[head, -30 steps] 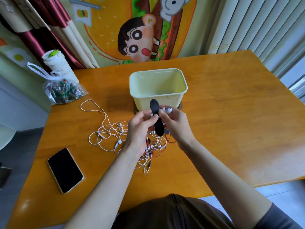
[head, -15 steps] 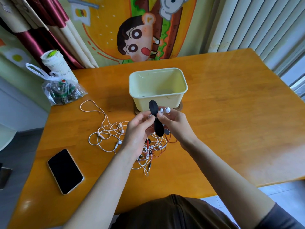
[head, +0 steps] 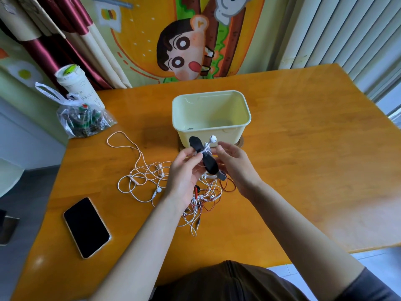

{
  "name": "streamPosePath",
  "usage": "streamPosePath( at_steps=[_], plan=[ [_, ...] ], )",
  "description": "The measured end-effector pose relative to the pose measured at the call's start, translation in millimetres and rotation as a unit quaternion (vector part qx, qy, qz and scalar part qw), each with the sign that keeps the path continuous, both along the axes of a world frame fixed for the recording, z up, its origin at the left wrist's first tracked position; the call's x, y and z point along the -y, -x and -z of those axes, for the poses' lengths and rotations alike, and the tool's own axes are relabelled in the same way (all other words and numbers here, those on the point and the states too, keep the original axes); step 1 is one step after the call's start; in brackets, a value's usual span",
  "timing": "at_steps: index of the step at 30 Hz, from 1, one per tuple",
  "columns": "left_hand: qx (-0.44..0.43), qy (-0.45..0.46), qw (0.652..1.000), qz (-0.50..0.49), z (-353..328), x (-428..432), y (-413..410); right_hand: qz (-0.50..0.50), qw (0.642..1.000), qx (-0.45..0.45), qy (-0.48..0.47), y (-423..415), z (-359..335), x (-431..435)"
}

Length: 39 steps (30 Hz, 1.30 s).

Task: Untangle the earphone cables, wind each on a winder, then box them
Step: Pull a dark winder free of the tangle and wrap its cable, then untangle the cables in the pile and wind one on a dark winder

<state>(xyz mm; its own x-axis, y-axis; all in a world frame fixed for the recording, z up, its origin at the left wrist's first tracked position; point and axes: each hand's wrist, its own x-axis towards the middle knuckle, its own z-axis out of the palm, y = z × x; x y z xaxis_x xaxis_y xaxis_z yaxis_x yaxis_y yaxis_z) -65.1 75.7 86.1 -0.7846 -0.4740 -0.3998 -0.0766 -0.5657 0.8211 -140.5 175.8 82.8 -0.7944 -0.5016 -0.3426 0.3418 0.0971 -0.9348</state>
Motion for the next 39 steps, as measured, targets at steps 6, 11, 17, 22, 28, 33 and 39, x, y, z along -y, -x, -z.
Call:
streamPosePath(
  at_steps=[6,11,17,22,28,33,39],
  plan=[
    [0.042,0.072,0.996,-0.041,2,15,21,-0.038,0.983,-0.15,-0.1,6,4,12],
    [0.08,0.199,0.976,-0.028,-1,33,50,-0.026,0.994,-0.097,-0.053,32,-1,29],
    [0.079,0.292,0.953,-0.025,-6,66,89,-0.029,0.984,-0.146,-0.093,68,0,66],
    [0.123,0.4,0.908,0.012,17,95,101,-0.024,0.958,-0.218,-0.183,113,15,88],
    [0.192,0.503,0.842,0.04,58,120,92,-0.116,0.909,-0.228,-0.329,161,42,125],
    [0.194,0.534,0.821,0.05,69,126,92,-0.216,0.862,-0.208,-0.41,173,55,161],
    [0.185,0.544,0.818,0.043,71,130,94,-0.308,0.8,-0.216,-0.468,171,70,184]
  ],
)
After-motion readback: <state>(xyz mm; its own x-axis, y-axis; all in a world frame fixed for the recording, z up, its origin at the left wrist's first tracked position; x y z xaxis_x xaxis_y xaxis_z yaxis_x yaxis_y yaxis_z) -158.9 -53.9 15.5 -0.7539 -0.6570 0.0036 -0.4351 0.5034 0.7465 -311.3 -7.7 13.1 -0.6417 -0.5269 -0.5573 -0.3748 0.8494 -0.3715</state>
